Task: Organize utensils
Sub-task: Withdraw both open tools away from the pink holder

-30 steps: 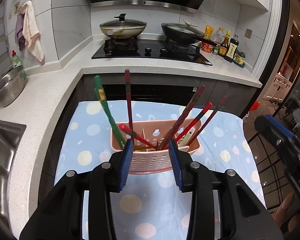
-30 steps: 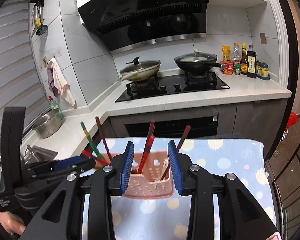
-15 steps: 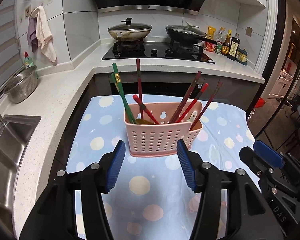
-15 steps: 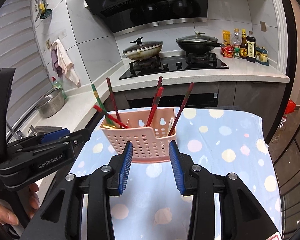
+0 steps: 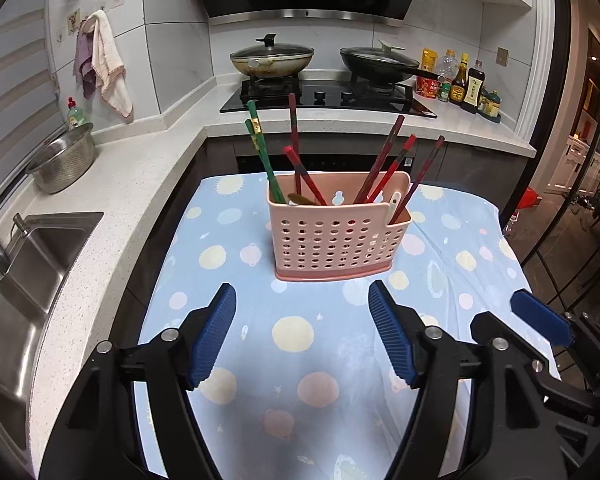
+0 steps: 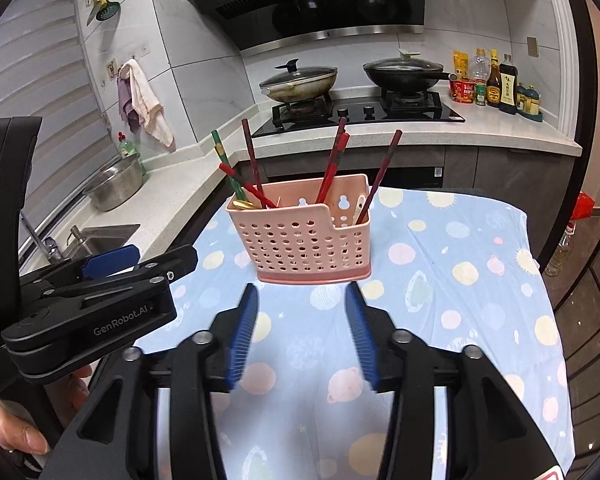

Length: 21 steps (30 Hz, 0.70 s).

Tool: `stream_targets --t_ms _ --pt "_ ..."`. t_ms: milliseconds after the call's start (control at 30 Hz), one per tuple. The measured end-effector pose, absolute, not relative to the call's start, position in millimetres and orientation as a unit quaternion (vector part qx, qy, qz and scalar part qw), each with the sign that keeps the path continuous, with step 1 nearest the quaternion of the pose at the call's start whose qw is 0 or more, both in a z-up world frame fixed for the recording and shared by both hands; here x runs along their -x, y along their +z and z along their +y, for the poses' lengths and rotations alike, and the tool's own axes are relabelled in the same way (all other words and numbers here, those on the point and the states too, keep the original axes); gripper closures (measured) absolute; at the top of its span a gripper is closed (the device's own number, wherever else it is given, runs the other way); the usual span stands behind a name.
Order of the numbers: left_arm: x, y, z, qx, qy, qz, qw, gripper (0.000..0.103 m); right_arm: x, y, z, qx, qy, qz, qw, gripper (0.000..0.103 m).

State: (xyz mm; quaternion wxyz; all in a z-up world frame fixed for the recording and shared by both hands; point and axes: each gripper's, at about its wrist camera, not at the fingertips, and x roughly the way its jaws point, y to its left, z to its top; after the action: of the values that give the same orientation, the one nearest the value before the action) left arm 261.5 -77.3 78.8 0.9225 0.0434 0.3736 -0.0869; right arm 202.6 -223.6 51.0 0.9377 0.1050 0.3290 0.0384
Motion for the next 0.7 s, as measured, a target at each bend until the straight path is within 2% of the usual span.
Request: stream_targets --t_ms 67,167,433,700 --pt "-255 76 -76 -0.046 -0.08 0.371 0.924 0.027 -198 49 -223 -0.108 0.034 0.331 0.937 0.041" --pt "-247 73 -75 -0.049 -0.078 0.371 0.924 0.025 -192 48 -223 -0.109 0.025 0.331 0.937 0.039" --pt "-234 63 -70 -0.047 -0.06 0.374 0.924 0.015 -179 43 -229 -0.11 0.001 0.328 0.938 0.019" --pt "-227 55 -71 -0.049 -0.049 0.376 0.924 0.013 -172 40 -227 -0.088 -0.017 0.329 0.94 0.019"
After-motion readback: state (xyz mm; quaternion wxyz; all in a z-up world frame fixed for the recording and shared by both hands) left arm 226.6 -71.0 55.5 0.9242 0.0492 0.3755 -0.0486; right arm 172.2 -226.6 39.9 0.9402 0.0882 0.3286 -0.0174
